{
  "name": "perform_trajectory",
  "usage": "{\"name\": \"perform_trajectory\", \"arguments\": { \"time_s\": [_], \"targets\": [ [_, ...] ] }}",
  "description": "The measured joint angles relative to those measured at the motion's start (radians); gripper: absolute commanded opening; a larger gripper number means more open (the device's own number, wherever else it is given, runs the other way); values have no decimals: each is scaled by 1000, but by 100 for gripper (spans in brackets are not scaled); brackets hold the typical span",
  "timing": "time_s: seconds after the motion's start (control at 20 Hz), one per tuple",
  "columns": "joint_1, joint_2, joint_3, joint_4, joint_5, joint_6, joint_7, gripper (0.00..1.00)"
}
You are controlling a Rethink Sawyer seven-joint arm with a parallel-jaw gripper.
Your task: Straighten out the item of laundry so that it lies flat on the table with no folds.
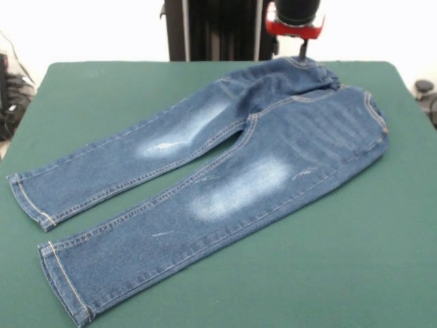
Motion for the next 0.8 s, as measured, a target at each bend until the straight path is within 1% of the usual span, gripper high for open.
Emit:
{"name": "perform_trajectory", "arguments": {
  "time_s": [0.1, 0.3, 0.45, 0.75, 0.8],
  "targets": [
    [-6, -3, 0, 0, -5, 0, 0, 100],
    [-27, -21, 0, 0, -46, 0, 0, 100],
    [-46, -54, -2, -6, -107, 0, 0, 100],
    [-47, -120, -22, -39, -211, 0, 0, 100],
    [-47, -123, -23, -41, -215, 0, 0, 100]
  ]
}}
